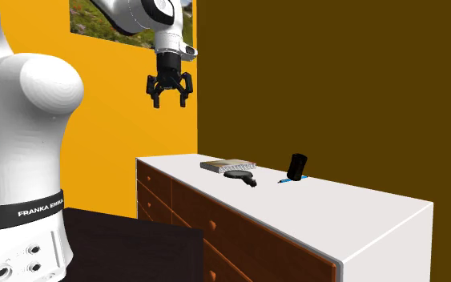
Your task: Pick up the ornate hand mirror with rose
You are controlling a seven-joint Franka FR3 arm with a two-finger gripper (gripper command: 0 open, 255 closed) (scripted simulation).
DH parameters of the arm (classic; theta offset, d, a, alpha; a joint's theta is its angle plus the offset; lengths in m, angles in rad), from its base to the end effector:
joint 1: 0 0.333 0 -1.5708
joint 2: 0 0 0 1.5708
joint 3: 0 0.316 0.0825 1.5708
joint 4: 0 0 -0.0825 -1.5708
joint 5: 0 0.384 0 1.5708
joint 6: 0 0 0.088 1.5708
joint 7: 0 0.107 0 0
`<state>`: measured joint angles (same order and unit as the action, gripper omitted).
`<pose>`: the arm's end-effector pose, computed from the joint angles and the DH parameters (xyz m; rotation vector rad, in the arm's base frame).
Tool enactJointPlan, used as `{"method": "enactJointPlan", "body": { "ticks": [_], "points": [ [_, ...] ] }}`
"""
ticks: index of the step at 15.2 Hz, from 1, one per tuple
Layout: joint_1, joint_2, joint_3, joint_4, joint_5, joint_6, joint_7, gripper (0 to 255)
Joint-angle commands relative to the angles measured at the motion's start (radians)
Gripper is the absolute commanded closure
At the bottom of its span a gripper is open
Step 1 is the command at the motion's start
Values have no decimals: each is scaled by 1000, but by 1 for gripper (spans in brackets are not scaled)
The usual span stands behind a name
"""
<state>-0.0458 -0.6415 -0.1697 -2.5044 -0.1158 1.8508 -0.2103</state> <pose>0.3460 -0.0895 0.4922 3.1338 0.0972 -0.0296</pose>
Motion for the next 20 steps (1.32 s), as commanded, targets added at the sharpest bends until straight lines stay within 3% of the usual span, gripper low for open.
{"method": "enactJointPlan", "body": {
  "ticks": [1, 10, 15, 20],
  "points": [
    [-2, 58, -42, 6, -18, 60, -66, 0],
    [19, 370, -209, 89, -6, 309, -359, 0],
    [33, 580, -274, 190, 87, 414, -554, 0],
    [8, 801, -284, 330, 228, 474, -760, 0]
  ]
}}
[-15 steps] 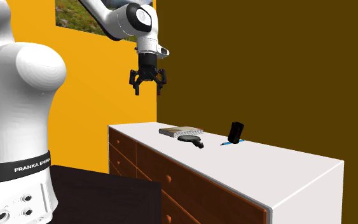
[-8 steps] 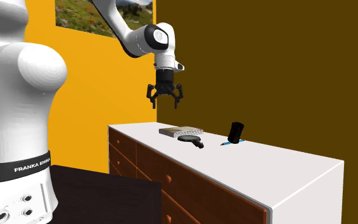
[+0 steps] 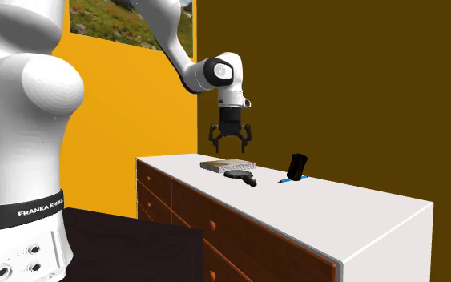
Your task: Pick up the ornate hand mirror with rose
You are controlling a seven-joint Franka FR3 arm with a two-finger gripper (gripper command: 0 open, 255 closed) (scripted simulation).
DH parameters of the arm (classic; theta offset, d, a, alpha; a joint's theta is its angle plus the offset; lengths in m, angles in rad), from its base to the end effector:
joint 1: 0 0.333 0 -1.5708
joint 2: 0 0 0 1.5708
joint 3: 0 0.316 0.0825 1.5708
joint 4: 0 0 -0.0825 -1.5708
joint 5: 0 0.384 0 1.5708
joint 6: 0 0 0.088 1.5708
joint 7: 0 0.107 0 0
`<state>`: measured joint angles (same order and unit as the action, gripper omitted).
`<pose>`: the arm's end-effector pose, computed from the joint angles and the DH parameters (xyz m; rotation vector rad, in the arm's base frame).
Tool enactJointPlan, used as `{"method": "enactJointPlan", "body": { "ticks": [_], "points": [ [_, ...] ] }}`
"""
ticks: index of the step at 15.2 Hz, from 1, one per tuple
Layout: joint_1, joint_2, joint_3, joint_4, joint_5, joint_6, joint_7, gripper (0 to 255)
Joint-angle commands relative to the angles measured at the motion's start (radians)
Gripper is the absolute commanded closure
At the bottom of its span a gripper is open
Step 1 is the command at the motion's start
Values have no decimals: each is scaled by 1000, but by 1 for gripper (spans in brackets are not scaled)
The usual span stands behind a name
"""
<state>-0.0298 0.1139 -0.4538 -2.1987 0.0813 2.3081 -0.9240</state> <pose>0.4834 -0.2502 0.3378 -3.0797 -0.6062 -0.0206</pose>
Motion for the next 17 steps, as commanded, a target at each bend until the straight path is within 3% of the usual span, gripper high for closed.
{"method": "enactJointPlan", "body": {
  "ticks": [1, 6, 15, 16, 17],
  "points": [
    [-19, 89, 6, 57, 58, 23, -84, 0],
    [-93, 295, 56, 238, 164, 32, -242, 0],
    [-113, 366, 83, 229, 205, 107, -269, 0],
    [-113, 367, 84, 228, 206, 109, -270, 255],
    [-113, 367, 84, 229, 205, 108, -269, 255]
  ]
}}
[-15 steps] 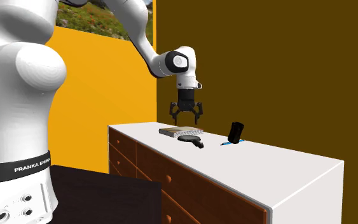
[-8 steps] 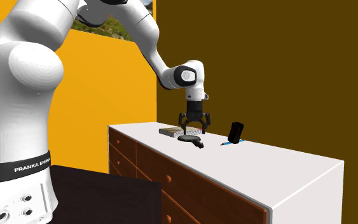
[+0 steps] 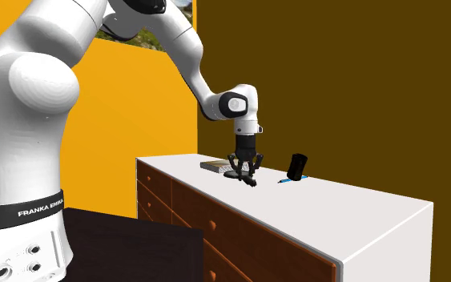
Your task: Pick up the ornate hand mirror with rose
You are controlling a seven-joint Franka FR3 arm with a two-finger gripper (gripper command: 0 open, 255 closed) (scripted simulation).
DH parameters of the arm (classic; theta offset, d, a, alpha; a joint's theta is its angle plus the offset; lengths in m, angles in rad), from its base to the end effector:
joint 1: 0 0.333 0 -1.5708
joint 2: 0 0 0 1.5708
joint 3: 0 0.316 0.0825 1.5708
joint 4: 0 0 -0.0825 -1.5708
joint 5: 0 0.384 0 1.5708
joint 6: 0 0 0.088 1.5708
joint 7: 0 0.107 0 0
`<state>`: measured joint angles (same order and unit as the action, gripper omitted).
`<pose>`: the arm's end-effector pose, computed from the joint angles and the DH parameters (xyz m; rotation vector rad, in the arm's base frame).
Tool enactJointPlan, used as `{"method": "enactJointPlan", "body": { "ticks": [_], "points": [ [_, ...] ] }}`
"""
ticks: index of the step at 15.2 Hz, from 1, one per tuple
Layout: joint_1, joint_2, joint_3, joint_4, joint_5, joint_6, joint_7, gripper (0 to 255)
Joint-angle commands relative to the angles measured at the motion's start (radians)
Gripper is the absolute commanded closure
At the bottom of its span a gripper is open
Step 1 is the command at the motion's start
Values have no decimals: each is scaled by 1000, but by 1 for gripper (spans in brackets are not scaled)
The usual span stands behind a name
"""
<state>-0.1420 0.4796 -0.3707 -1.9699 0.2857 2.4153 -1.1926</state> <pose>0.5406 -0.2933 0.2408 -3.0362 -0.7833 -0.0379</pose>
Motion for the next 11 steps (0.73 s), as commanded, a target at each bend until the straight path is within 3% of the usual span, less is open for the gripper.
{"method": "enactJointPlan", "body": {
  "ticks": [1, 11],
  "points": [
    [-1, 1, 0, 0, 1, 1, -1, 255],
    [7, -29, -11, 2, -16, -29, 11, 255]
  ]
}}
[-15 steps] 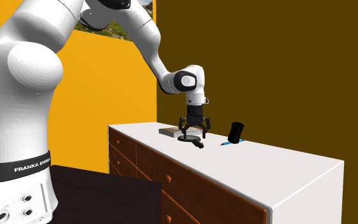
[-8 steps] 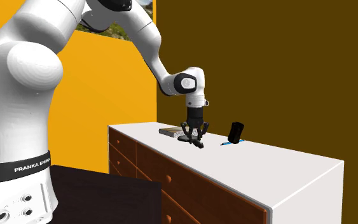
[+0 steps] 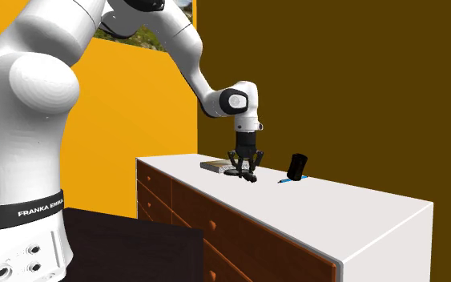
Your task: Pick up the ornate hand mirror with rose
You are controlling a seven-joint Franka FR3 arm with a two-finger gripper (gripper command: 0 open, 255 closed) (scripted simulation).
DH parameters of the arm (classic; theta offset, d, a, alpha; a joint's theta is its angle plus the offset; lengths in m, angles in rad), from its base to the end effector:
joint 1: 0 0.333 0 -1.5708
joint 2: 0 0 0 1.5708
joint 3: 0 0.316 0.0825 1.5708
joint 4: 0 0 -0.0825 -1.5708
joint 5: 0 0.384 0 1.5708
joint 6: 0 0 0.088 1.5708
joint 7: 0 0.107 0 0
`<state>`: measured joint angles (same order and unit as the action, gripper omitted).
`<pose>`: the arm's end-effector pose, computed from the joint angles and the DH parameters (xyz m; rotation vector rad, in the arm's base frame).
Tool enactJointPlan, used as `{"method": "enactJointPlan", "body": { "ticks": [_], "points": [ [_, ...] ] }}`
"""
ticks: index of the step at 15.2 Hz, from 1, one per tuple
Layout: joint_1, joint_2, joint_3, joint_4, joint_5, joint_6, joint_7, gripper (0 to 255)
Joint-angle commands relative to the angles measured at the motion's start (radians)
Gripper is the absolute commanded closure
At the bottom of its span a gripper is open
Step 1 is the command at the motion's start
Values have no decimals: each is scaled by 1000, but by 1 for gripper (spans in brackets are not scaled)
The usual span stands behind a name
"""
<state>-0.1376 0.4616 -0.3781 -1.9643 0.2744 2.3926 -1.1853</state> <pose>0.5415 -0.2940 0.2522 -3.0360 -0.7836 -0.0377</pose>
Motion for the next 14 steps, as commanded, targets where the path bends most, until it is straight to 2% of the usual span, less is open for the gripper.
{"method": "enactJointPlan", "body": {
  "ticks": [1, 14],
  "points": [
    [6, -20, -7, -3, -10, -16, 7, 255],
    [28, -116, -38, 24, -69, -131, 47, 255]
  ]
}}
